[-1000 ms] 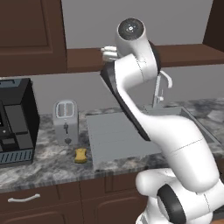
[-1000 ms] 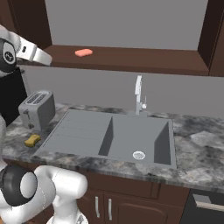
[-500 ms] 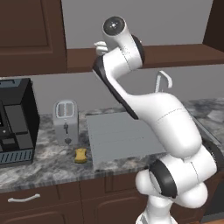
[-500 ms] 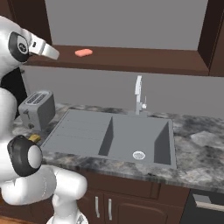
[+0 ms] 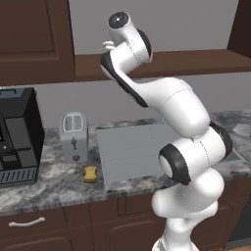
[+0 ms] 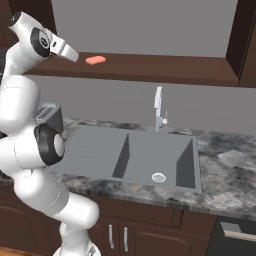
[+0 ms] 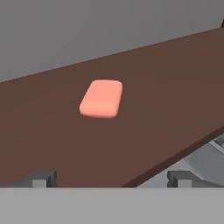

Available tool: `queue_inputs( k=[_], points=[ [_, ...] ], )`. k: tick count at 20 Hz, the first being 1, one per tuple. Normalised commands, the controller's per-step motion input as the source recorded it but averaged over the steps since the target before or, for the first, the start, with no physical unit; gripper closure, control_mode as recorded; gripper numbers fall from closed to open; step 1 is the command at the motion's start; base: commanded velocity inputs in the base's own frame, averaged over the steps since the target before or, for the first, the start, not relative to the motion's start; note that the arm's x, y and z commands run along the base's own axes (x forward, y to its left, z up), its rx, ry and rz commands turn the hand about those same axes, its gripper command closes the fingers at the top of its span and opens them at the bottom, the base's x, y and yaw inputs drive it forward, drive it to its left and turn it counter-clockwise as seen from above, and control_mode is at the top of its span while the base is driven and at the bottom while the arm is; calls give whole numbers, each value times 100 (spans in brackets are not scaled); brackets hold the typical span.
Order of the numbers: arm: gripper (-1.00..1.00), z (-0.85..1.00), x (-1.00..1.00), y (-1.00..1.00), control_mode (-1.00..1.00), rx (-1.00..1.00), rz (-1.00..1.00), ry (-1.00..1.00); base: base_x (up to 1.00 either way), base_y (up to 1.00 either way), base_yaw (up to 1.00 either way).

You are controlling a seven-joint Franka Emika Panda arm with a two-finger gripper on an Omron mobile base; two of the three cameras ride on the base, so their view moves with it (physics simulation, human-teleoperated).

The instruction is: Locate and retrieve the bar soap and sponge from the cabinet. Place them next to the sink.

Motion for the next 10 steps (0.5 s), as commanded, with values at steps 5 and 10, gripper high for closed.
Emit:
queue_inputs(
  k=[5,10],
  points=[
    [-100,0,66,-12,-100,0,-7,16,0,0,0],
    [-100,0,44,-31,-100,0,-9,14,0,0,0]
  ],
)
